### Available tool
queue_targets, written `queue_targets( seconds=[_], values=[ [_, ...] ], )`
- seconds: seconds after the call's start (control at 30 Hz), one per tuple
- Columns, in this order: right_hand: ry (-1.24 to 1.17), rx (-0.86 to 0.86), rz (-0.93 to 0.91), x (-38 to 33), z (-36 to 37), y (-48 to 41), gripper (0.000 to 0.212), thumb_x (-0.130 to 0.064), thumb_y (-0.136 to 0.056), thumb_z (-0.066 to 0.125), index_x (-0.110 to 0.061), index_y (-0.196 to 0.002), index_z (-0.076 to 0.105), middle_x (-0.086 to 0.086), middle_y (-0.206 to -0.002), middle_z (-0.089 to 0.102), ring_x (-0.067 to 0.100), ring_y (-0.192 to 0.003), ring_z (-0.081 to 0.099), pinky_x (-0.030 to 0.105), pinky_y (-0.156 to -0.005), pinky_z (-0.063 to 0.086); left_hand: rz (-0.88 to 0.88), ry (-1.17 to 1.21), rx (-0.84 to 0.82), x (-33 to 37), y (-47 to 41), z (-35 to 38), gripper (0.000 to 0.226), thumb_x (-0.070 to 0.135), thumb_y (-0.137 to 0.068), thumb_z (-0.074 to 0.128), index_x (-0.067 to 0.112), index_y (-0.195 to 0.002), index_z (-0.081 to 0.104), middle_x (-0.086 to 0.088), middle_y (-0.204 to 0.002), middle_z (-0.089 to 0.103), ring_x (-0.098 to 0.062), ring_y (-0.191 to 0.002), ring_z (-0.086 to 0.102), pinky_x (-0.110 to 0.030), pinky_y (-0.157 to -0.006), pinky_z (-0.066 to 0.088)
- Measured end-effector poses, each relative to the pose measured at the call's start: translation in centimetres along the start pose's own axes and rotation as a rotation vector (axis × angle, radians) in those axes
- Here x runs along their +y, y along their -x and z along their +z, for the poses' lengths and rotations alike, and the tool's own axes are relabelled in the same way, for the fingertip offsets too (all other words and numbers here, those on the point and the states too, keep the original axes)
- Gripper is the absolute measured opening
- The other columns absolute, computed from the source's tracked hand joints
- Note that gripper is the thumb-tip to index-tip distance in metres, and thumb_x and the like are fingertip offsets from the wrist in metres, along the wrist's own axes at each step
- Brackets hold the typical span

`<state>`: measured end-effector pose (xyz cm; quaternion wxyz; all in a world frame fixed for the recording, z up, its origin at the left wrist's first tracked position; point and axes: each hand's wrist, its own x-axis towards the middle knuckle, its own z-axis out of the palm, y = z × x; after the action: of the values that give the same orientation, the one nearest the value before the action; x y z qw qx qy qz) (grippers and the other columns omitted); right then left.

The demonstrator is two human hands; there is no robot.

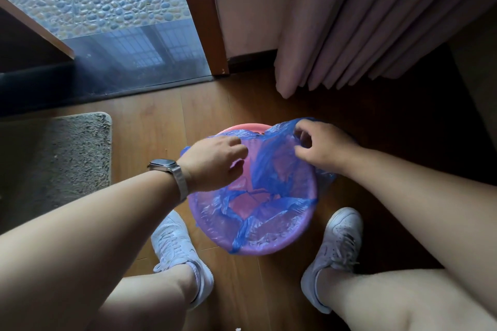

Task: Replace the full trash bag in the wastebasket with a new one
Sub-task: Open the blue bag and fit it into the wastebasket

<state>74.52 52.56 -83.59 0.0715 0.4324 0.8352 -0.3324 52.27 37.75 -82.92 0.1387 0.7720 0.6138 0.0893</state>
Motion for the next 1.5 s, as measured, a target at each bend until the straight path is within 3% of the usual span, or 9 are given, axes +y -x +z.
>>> queue_targets(
  seconds=[0.33, 0.5, 0.63, 0.77, 0.93, 1.1, 1.2, 1.33, 1.5],
  values=[
    [0.085, 0.055, -0.360, -3.1, 1.3, -1.1, 0.032, -0.024, -0.081, 0.066, -0.018, -0.112, 0.065, 0.006, -0.107, 0.057, 0.026, -0.099, 0.056, 0.034, -0.087, 0.046, -0.363, 0.060, 0.097, -2.3, -0.4, 1.6, 0.042, 0.013, -0.082, 0.063, 0.011, -0.124, 0.058, -0.014, -0.121, 0.057, -0.038, -0.105, 0.054, -0.047, -0.089, 0.049],
    [0.112, -0.078, -0.221, -1.8, 2.2, -2.8, 0.059, -0.041, -0.085, 0.063, -0.018, -0.137, 0.047, 0.008, -0.132, 0.047, 0.028, -0.124, 0.044, 0.037, -0.109, 0.033, -0.497, 0.223, 0.084, -2.8, -0.1, 2.4, 0.037, 0.016, -0.089, 0.057, 0.016, -0.126, 0.058, -0.011, -0.112, 0.064, -0.036, -0.101, 0.060, -0.039, -0.084, 0.050],
    [0.049, -0.074, -0.055, 0.4, 2.6, -2.8, 0.057, -0.052, -0.083, 0.058, -0.015, -0.127, 0.054, 0.008, -0.125, 0.056, 0.027, -0.119, 0.047, 0.037, -0.105, 0.036, -0.520, 0.220, 0.106, -3.3, 0.1, 2.5, 0.016, 0.017, -0.092, 0.054, 0.015, -0.104, 0.065, -0.011, -0.088, 0.063, -0.036, -0.083, 0.059, -0.041, -0.068, 0.049],
    [0.084, -0.144, -0.028, 1.3, 2.9, -2.3, 0.018, -0.031, -0.079, 0.065, -0.016, -0.082, 0.056, 0.005, -0.095, 0.058, 0.028, -0.098, 0.054, 0.028, -0.082, 0.036, -0.417, 0.132, 0.067, -4.3, 0.8, 2.6, 0.014, 0.018, -0.096, 0.051, 0.012, -0.097, 0.063, -0.011, -0.083, 0.057, -0.036, -0.078, 0.055, -0.040, -0.064, 0.047],
    [-0.078, -0.248, 0.132, 1.8, 2.9, -1.7, 0.012, -0.025, -0.076, 0.064, -0.014, -0.076, 0.062, 0.002, -0.080, 0.069, 0.024, -0.079, 0.066, 0.036, -0.074, 0.053, -0.447, 0.146, 0.049, -4.6, 1.2, 2.9, 0.021, 0.022, -0.098, 0.048, 0.009, -0.100, 0.065, -0.013, -0.090, 0.059, -0.037, -0.085, 0.058, -0.040, -0.071, 0.048],
    [-0.074, -0.230, 0.105, 1.3, 2.5, -1.7, 0.016, -0.024, -0.074, 0.071, -0.016, -0.074, 0.057, 0.001, -0.078, 0.066, 0.024, -0.077, 0.065, 0.033, -0.070, 0.050, -0.623, 0.264, 0.073, -3.7, -0.1, 1.9, 0.035, 0.027, -0.086, 0.055, 0.010, -0.116, 0.062, -0.012, -0.108, 0.059, -0.030, -0.101, 0.058, -0.037, -0.089, 0.048],
    [-0.095, -0.117, 0.065, 0.5, 1.9, -1.8, 0.027, -0.029, -0.071, 0.076, -0.021, -0.084, 0.054, -0.001, -0.086, 0.061, 0.021, -0.077, 0.059, 0.033, -0.071, 0.049, -0.480, 0.204, 0.074, -2.5, -1.8, 0.4, 0.061, 0.030, -0.076, 0.053, 0.009, -0.133, 0.052, -0.014, -0.125, 0.056, -0.033, -0.114, 0.051, -0.041, -0.099, 0.044],
    [-0.019, -0.041, 0.017, -0.2, 1.1, -1.8, 0.028, -0.031, -0.073, 0.073, -0.018, -0.093, 0.058, 0.001, -0.093, 0.060, 0.021, -0.081, 0.058, 0.034, -0.075, 0.051, -0.222, 0.034, -0.075, 0.2, -4.5, 0.8, 0.062, 0.023, -0.080, 0.057, 0.014, -0.140, 0.045, -0.008, -0.136, 0.052, -0.032, -0.123, 0.048, -0.042, -0.098, 0.044],
    [0.046, -0.195, 0.078, 0.1, 2.1, -1.1, 0.013, -0.025, -0.077, 0.065, -0.020, -0.081, 0.054, 0.000, -0.082, 0.062, 0.024, -0.075, 0.059, 0.034, -0.067, 0.050, -0.212, -0.077, -0.108, 0.4, -6.6, 2.5, 0.034, 0.024, -0.089, 0.054, 0.021, -0.122, 0.057, -0.004, -0.117, 0.060, -0.030, -0.109, 0.054, -0.041, -0.085, 0.048]
  ],
)
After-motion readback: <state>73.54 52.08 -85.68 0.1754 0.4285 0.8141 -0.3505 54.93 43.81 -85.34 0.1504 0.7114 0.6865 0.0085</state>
